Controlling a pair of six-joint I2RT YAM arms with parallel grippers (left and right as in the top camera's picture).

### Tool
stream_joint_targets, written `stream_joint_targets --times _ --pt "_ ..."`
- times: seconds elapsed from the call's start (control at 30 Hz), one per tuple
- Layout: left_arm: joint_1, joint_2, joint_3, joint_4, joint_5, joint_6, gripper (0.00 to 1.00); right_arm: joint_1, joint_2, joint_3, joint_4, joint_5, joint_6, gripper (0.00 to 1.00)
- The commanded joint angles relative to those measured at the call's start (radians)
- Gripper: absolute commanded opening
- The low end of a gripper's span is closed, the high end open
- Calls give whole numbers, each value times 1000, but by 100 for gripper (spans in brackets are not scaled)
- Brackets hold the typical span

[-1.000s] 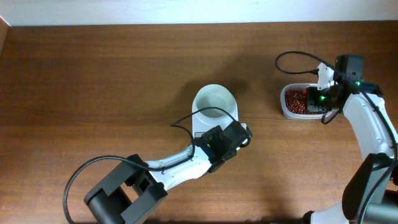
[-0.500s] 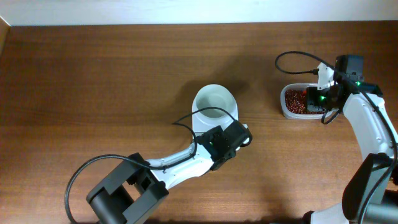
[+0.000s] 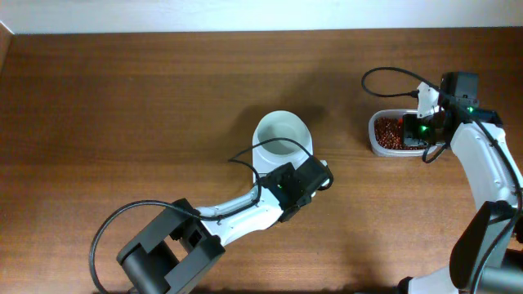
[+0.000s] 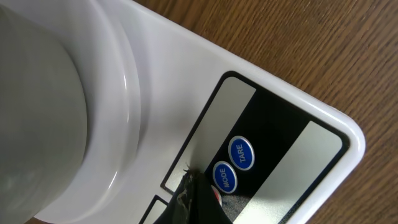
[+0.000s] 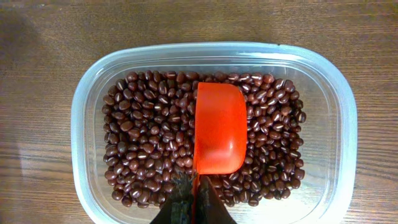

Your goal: Scoop item into bowl and weigh 50g on scale

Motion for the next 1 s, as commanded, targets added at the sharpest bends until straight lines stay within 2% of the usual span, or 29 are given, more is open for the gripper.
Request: stream_joint_targets --times 0.0,0.07,0.2,0.3,0.4,0.5,0.57,0.7,0.8,0.97 --pt "0 71 -27 -13 39 20 0 2 7 20 6 -3 1 4" --pt "-27 24 -18 -32 8 18 0 2 7 20 7 -3 1 4" --pt "-37 -211 -13 -79 86 -55 0 2 7 20 7 -3 1 4" --pt "-36 -407 -13 -151 91 -117 0 2 7 20 7 -2 1 4" --pt "2 -520 -13 -166 91 -194 0 2 7 20 7 -2 1 4" --pt "213 -661 -13 -164 91 -326 0 2 7 20 6 -2 1 4" --pt "363 -693 -13 -135 91 -367 0 2 7 20 6 -3 2 4" --pt "811 -665 -13 38 92 -451 1 2 7 20 -13 -3 2 4" --pt "1035 -593 -13 141 91 -472 1 2 7 19 -31 -3 2 4" --pt "1179 -457 -13 208 109 -494 2 2 7 20 -34 -3 2 4"
